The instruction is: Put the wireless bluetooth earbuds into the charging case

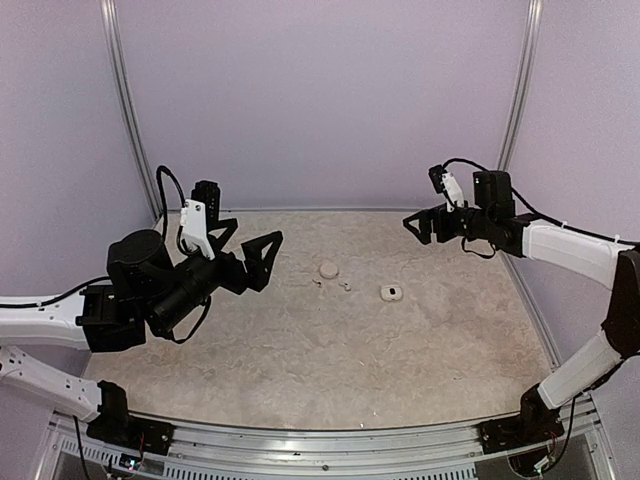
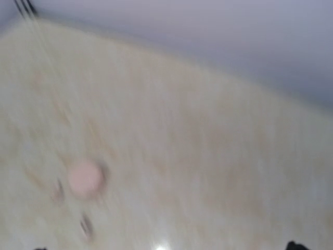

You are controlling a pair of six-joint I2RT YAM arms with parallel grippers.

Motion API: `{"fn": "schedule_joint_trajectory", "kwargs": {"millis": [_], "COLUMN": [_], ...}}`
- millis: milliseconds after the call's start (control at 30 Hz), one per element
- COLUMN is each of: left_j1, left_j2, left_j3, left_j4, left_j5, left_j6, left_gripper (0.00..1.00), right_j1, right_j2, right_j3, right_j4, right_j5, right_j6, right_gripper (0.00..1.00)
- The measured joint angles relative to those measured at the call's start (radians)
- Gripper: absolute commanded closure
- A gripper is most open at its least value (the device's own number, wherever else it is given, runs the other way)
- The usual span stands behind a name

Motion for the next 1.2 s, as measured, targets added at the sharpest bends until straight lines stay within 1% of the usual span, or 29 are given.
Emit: {"fn": "schedule_joint_trajectory", "kwargs": {"millis": [100, 167, 233, 300, 333, 433, 533, 633, 767, 967, 1200], "left_j1": [0.016, 0.030, 0.039, 0.045, 0.047, 0.050, 0.053, 0.056, 0.060, 0.067, 0.070], "left_j2": [-0.004, -0.005, -0.005, -0.005, -0.003, -0.003, -0.003, -0.003, -0.003, 0.000, 0.023], "left_j3": [-0.008, -0.012, -0.012, -0.011, -0.011, -0.011, -0.011, -0.011, -0.011, -0.011, -0.011], "left_j4": [0.004, 0.006, 0.004, -0.002, -0.003, -0.014, -0.026, -0.034, -0.042, -0.045, -0.046], "left_j5": [-0.010, -0.010, -0.010, -0.014, -0.016, -0.016, -0.016, -0.016, -0.011, 0.023, 0.055], "left_j6": [-0.028, -0.037, -0.043, -0.050, -0.051, -0.055, -0.058, -0.059, -0.060, -0.069, -0.069], "left_gripper": [0.01, 0.01, 0.01, 0.01, 0.01, 0.01, 0.01, 0.01, 0.01, 0.01, 0.01], "right_j1": [0.000, 0.000, 0.002, 0.014, 0.018, 0.043, 0.083, 0.129, 0.185, 0.238, 0.262], "right_j2": [-0.006, 0.043, 0.144, 0.280, 0.333, 0.459, 0.595, 0.695, 0.777, 0.851, 0.906], "right_j3": [0.029, 0.097, 0.225, 0.388, 0.441, 0.538, 0.636, 0.688, 0.718, 0.767, 0.799], "right_j4": [0.076, 0.086, 0.072, 0.050, 0.039, -0.024, -0.121, -0.200, -0.268, -0.306, -0.319], "right_j5": [-0.062, -0.119, -0.177, -0.227, -0.240, -0.257, -0.246, -0.210, -0.148, -0.091, -0.047], "right_j6": [-0.006, -0.007, -0.009, -0.024, -0.034, -0.066, -0.106, -0.148, -0.189, -0.233, -0.260], "right_gripper": [0.00, 0.01, 0.01, 0.01, 0.04, 0.12, 0.14, 0.15, 0.18, 0.21, 0.26]}}
